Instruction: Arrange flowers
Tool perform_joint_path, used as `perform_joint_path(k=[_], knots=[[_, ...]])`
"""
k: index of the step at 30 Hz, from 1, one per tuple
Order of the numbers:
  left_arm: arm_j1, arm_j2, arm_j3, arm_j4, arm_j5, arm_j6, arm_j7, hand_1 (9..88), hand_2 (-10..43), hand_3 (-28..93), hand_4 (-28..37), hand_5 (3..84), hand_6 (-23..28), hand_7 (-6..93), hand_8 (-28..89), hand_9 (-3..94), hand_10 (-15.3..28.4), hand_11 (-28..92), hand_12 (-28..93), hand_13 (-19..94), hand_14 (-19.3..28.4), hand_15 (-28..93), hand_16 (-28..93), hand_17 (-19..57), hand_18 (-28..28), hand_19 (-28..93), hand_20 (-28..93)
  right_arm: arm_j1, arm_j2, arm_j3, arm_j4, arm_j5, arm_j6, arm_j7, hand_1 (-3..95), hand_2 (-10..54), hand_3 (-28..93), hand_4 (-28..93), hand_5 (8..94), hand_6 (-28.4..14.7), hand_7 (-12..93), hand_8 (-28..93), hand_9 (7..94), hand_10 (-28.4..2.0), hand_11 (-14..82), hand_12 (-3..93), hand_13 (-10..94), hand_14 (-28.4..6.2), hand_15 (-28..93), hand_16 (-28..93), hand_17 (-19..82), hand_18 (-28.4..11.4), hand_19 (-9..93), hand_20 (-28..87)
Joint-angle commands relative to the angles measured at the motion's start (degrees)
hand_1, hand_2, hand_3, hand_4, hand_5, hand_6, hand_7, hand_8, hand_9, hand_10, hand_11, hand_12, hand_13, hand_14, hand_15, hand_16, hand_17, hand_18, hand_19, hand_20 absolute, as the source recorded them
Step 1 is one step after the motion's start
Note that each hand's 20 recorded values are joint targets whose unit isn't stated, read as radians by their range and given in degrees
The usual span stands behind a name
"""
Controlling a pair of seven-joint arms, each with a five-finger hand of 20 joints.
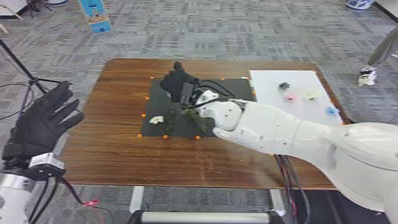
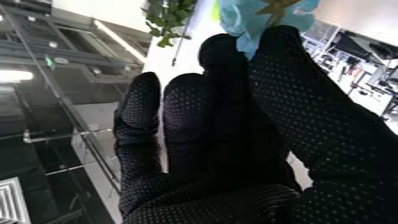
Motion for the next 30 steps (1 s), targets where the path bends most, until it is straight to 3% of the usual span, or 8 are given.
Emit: perform_joint_path(k=[1,18,30], knots=[[-1.68,0.89,0.64,0.47,0.11,-1.36,-0.21,28.3,-9.5,58,-28.3,22.7,1.6,15.4,-9,16.6,8.2,10,18,13,12.5,9,4,-12.2,19.5,36,7,-1.02,-1.17,0.03,1.64,-1.80,-1.28,-0.14,49.9,-9.5,79,-28,73.5,6.5,45,-7,69.2,-6.8,34.2,61.1,57,-6.4,71,52,25,-16.7,74,54],[-2.28,0.99,0.38,0.66,0.15,-2.18,-0.75,28.5,-9.5,58,-28.3,22.7,1.7,15.3,-9,16.6,8.3,10,18,13,12.5,9,4,-12.2,19.5,36,7,-4.82,-0.22,4.20,-0.99,-6.06,-4.62,-0.58,49.8,-9.5,78,-28,73.7,7.7,43,-7,68.6,-6.5,34.2,60.6,56,-6.4,71,52,25,-16.7,73,54],[-2.84,1.31,0.74,0.84,0.16,-2.01,-0.99,28.4,-9.5,58,-28.3,22.8,1.7,15.3,-9,16.6,8.2,10,18,13,12.5,9,4,-12.2,19.5,36,7,-3.60,-0.42,3.27,-1.37,-4.57,-4.56,2.39,47.4,-9.5,71,-28,66.2,6.5,42,-8,66.2,-6.5,34.2,60.9,55,-7.5,75,45,24,-16.6,73,54]])
